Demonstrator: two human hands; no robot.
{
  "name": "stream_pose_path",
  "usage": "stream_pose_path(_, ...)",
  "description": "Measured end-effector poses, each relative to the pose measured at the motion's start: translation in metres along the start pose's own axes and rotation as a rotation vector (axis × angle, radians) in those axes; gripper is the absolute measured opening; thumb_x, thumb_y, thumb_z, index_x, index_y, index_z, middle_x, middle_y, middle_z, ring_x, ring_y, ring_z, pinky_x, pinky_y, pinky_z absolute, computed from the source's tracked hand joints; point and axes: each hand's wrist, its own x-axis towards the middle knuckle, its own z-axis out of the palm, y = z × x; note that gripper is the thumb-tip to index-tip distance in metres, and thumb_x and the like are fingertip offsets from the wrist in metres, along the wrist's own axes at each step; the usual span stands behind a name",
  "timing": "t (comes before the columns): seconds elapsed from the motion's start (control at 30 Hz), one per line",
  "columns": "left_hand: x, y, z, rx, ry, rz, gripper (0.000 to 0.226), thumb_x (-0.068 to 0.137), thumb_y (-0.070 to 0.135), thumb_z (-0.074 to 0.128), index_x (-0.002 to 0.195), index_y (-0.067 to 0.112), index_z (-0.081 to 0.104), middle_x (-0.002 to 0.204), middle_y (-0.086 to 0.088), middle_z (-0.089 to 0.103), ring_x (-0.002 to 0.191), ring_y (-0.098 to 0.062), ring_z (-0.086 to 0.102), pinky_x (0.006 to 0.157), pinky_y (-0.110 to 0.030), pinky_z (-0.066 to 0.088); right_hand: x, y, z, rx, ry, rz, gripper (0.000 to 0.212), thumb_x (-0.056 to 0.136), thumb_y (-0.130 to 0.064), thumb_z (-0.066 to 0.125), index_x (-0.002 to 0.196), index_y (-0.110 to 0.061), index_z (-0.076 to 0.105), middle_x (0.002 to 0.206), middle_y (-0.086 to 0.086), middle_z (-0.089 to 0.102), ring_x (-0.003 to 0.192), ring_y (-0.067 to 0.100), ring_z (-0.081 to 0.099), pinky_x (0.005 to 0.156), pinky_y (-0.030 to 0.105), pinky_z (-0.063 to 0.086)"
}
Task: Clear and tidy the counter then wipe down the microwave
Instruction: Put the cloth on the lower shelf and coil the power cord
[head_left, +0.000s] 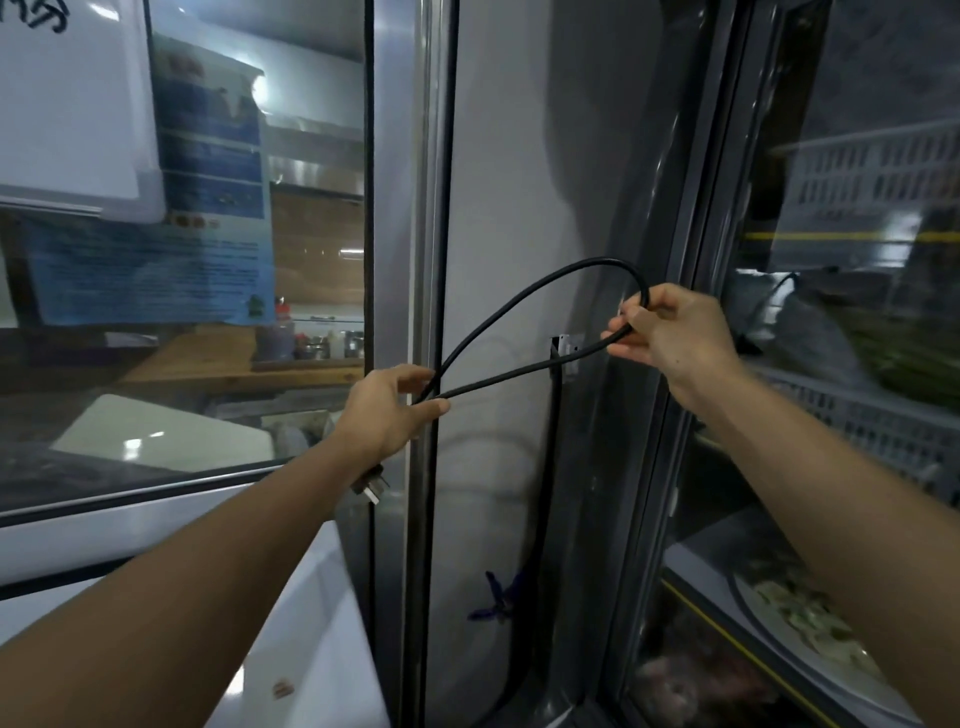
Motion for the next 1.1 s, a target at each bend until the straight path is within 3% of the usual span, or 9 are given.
stream_pose_path(0.1, 0.007, -0.001, 0.001, -0.04, -0.055, 0.012, 0.021, 0.084, 0.021, 0.07, 0.102, 0.011, 0.07, 0.079, -0.002, 0.066, 0.06, -0.011, 0.055, 0.058, -0.022, 0.047, 0.0, 0.006, 0.0, 0.011, -0.003, 0.004, 0.02, 0.096, -0.004, 0.049, 0.079, -0.012, 0.055, 0.08, 0.009, 0.063, 0.077, 0.022, 0.068, 0.069, 0.03, 0.059)
stream_pose_path(0.23, 0.012, -0.003, -0.004, -0.017, -0.025, 0.058, 0.011, 0.083, 0.018, 0.07, 0.09, 0.011, 0.074, 0.052, 0.013, 0.056, 0.044, 0.002, 0.047, 0.05, -0.012, 0.035, 0.003, 0.016, 0.001, -0.043, -0.01, 0.018, 0.017, 0.092, 0.003, 0.052, 0.087, -0.013, 0.055, 0.085, 0.01, 0.064, 0.074, 0.019, 0.065, 0.072, 0.03, 0.057)
stream_pose_path(0.3, 0.013, -0.001, -0.008, 0.04, -0.036, 0.091, 0.011, 0.084, 0.018, 0.069, 0.091, 0.013, 0.075, 0.063, 0.008, 0.066, 0.056, 0.002, 0.054, 0.057, -0.012, 0.04, 0.004, 0.019, 0.005, -0.225, -0.002, -0.074, 0.02, 0.088, 0.0, 0.057, 0.1, -0.016, 0.055, 0.093, 0.01, 0.064, 0.081, 0.019, 0.063, 0.078, 0.03, 0.053)
stream_pose_path(0.4, 0.014, 0.001, -0.014, 0.053, -0.037, 0.083, 0.012, 0.084, 0.017, 0.068, 0.094, 0.012, 0.074, 0.086, -0.005, 0.072, 0.078, -0.012, 0.062, 0.072, -0.02, 0.043, 0.004, 0.017, 0.017, -0.575, -0.039, -0.228, 0.045, 0.083, -0.01, 0.067, 0.122, -0.017, 0.047, 0.1, 0.005, 0.06, 0.092, 0.021, 0.059, 0.081, 0.033, 0.049)
stream_pose_path(0.57, 0.02, 0.002, -0.017, 0.119, -0.077, 0.093, 0.015, 0.085, 0.017, 0.067, 0.098, 0.011, 0.073, 0.086, -0.003, 0.07, 0.078, -0.01, 0.061, 0.071, -0.019, 0.043, 0.011, 0.015, 0.038, -1.267, 0.024, -0.497, 0.053, 0.082, -0.019, 0.066, 0.13, -0.012, 0.044, 0.124, 0.014, 0.052, 0.114, 0.032, 0.047, 0.093, 0.04, 0.036)
stream_pose_path(0.67, 0.025, 0.001, -0.013, 0.124, -0.096, 0.098, 0.018, 0.084, 0.017, 0.068, 0.1, 0.011, 0.073, 0.092, -0.004, 0.071, 0.087, -0.014, 0.064, 0.077, -0.021, 0.044, 0.011, 0.019, 0.06, -1.185, -0.21, -0.525, 0.05, 0.086, -0.03, 0.062, 0.132, -0.019, 0.045, 0.126, 0.008, 0.056, 0.117, 0.028, 0.051, 0.096, 0.039, 0.034)
stream_pose_path(0.77, 0.027, -0.001, -0.011, 0.133, -0.126, 0.115, 0.017, 0.084, 0.017, 0.068, 0.1, 0.013, 0.072, 0.093, -0.003, 0.071, 0.088, -0.014, 0.064, 0.079, -0.022, 0.047, 0.009, 0.029, 0.083, -1.002, -0.375, -0.529, 0.027, 0.093, -0.027, 0.053, 0.118, -0.018, 0.06, 0.113, 0.007, 0.064, 0.107, 0.029, 0.057, 0.093, 0.041, 0.043)
stream_pose_path(0.87, 0.029, -0.008, -0.01, 0.148, -0.141, 0.13, 0.015, 0.085, 0.016, 0.067, 0.099, 0.015, 0.071, 0.089, 0.001, 0.069, 0.083, -0.009, 0.062, 0.072, -0.015, 0.046, 0.01, 0.04, 0.089, -0.89, -0.37, -0.516, 0.017, 0.095, -0.02, 0.051, 0.097, -0.012, 0.066, 0.095, 0.009, 0.065, 0.091, 0.029, 0.059, 0.08, 0.039, 0.048)
stream_pose_path(1.1, 0.031, -0.066, -0.016, 0.278, -0.226, 0.002, 0.009, 0.086, 0.022, 0.067, 0.079, 0.028, 0.069, 0.078, 0.001, 0.069, 0.073, -0.014, 0.063, 0.065, -0.024, 0.046, 0.015, 0.07, 0.08, -0.785, -0.276, -0.46, 0.02, 0.097, -0.011, 0.044, 0.098, -0.003, 0.062, 0.101, 0.013, 0.065, 0.091, 0.025, 0.057, 0.074, 0.033, 0.043)
